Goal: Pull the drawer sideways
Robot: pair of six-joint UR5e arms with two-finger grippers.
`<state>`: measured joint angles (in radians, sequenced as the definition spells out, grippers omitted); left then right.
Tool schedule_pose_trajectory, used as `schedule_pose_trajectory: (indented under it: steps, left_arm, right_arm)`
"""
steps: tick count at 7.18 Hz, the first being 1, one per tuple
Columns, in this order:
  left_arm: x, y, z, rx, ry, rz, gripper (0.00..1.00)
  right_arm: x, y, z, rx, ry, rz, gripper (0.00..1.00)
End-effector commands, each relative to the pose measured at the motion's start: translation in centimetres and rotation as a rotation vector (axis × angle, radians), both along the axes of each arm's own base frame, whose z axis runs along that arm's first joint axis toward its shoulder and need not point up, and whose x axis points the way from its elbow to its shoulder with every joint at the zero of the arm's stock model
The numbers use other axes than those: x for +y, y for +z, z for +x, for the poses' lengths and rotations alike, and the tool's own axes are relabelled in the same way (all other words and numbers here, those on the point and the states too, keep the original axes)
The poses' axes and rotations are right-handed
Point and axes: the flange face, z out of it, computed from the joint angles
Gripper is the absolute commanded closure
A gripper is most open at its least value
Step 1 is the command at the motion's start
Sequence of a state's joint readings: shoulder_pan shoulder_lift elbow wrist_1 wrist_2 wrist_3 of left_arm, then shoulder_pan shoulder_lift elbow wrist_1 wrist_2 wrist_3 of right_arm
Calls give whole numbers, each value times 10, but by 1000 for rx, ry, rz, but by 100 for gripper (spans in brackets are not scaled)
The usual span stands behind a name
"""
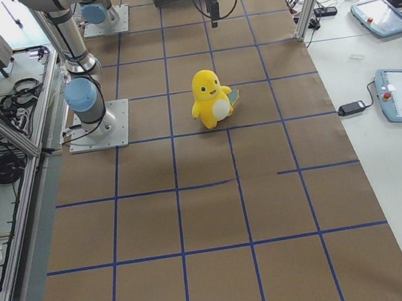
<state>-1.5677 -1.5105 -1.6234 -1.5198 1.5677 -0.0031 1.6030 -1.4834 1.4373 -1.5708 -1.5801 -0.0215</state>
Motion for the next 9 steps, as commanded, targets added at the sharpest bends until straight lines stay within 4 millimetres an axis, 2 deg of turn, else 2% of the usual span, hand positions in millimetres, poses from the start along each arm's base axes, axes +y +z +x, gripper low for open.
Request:
schedule_pose_trajectory:
  steps: [1, 2, 3, 4, 5, 7, 9]
  left_arm:
    - [-4, -12, 0, -3, 2, 25, 0]
    - [-9, -28, -8, -3, -7, 61, 0]
    - [-12, -53, -38, -77, -75, 95, 0]
    - [-13, -73, -59, -235, -96, 109, 0]
    - [-16, -92, -66, -371, -129, 137, 0]
    - [-11, -155, -53, -604, -113, 226, 0]
    - [-2, -207, -29, -904, -183, 297, 0]
  right_arm:
    - [0, 0, 0, 0, 0, 0, 0]
    - [0, 0, 0, 0, 0, 0, 0]
    - [0, 0, 0, 0, 0, 0, 0]
    - [0, 0, 0, 0, 0, 0, 0]
    - [0, 0, 0, 0, 0, 0, 0]
    - [0, 0, 0, 0, 0, 0, 0]
    - [0, 0, 0, 0, 0, 0, 0]
